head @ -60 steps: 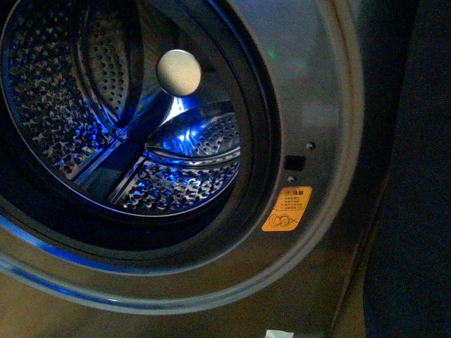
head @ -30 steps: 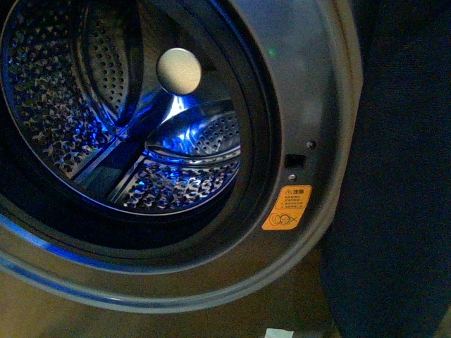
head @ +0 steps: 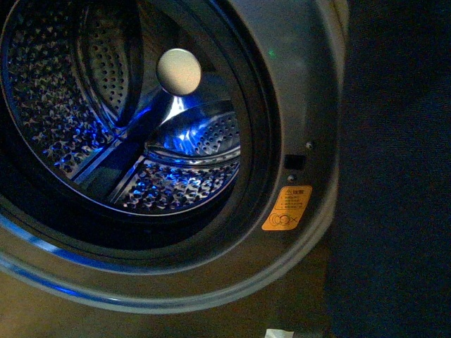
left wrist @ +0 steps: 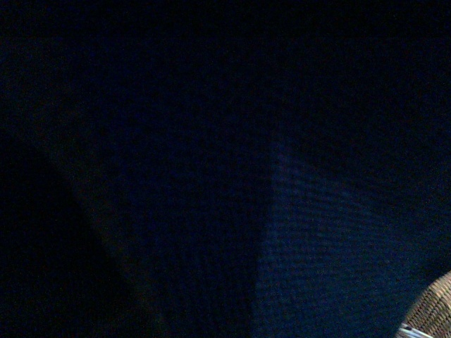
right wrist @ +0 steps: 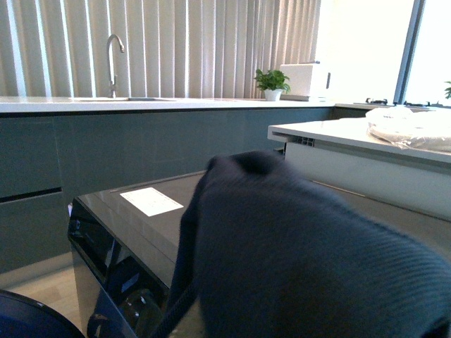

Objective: Put clothes into washing machine

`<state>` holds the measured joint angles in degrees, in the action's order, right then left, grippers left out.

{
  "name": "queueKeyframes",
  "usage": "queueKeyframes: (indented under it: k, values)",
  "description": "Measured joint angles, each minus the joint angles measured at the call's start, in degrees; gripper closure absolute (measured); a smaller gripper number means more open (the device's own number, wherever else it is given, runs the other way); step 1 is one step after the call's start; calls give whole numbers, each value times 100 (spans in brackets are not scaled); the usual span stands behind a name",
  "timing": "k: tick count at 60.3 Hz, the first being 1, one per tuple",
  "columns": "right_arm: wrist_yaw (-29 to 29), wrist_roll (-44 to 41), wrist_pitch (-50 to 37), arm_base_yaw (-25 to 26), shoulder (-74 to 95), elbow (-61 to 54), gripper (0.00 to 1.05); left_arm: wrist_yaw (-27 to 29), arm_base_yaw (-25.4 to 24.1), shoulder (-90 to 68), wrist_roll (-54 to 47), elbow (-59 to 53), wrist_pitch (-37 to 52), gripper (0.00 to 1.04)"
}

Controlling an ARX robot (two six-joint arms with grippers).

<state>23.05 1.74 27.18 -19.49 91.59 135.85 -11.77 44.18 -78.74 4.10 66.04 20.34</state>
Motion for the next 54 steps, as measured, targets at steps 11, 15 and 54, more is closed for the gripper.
queueKeyframes:
  k: [11, 15, 54]
  values:
    - [0, 0, -2, 0, -7, 0, 55, -70, -595, 339, 208, -396, 74, 100]
    - [2, 0, -2, 0, -11, 0, 46, -129, -822, 420, 262, -503, 101, 100]
    - [0, 0, -2, 0, -15, 2, 7, -798, -3053, 1414, 640, -1322, 144, 100]
